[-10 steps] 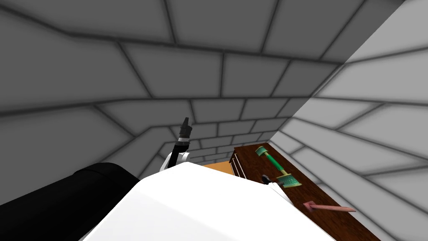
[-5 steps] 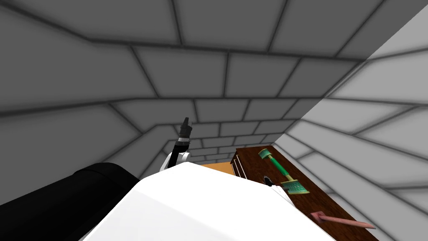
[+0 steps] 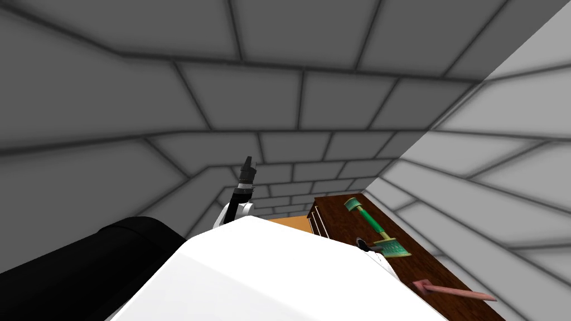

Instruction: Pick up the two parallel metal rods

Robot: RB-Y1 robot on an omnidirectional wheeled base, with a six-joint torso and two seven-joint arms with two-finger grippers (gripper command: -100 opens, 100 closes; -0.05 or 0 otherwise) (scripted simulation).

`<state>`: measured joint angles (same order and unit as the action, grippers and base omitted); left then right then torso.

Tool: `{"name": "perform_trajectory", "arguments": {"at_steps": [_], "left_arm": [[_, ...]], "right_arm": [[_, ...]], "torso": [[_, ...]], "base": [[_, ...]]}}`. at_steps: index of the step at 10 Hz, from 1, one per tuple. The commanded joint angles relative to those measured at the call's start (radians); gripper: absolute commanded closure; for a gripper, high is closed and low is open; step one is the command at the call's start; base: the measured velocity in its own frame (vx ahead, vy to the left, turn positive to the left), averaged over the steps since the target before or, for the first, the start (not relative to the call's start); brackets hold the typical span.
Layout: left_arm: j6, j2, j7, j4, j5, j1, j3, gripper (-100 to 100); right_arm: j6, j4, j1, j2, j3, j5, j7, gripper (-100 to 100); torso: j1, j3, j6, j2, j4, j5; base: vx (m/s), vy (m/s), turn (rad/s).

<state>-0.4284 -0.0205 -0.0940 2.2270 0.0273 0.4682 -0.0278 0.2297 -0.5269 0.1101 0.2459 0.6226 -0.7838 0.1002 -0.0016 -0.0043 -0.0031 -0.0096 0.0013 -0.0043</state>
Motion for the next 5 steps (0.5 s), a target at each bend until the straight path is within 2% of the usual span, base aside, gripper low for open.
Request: {"name": "perform_trajectory", "arguments": {"at_steps": [1, 2, 4, 5], "left_arm": [[0.0, 0.0, 0.0, 0.0, 0.0, 0.0, 0.0, 0], [0.0, 0.0, 0.0, 0.0, 0.0, 0.0, 0.0, 0], [0.0, 0.0, 0.0, 0.0, 0.0, 0.0, 0.0, 0], [0.0, 0.0, 0.0, 0.0, 0.0, 0.0, 0.0, 0]], "right_arm": [[-0.05, -0.007, -0.003, -0.021, 0.05, 0.046, 0.05, -100], [-0.055, -0.007, -0.003, -0.021, 0.077, 0.046, 0.077, -100], [-0.055, -0.007, -0.003, -0.021, 0.141, 0.046, 0.133, -100], [-0.055, -0.007, -0.003, -0.021, 0.149, 0.046, 0.175, -100]], "torso": [[0.0, 0.0, 0.0, 0.0, 0.0, 0.0], [0.0, 0.0, -0.001, 0.0, 0.0, 0.0], [-0.001, 0.0, 0.0, 0.0, 0.0, 0.0], [0.0, 0.0, 0.0, 0.0, 0.0, 0.0]], "base": [[-0.011, -0.004, 0.352], [-0.013, -0.015, 0.184], [-0.003, -0.006, -0.032], [0.0, 0.0, 0.0]]}}
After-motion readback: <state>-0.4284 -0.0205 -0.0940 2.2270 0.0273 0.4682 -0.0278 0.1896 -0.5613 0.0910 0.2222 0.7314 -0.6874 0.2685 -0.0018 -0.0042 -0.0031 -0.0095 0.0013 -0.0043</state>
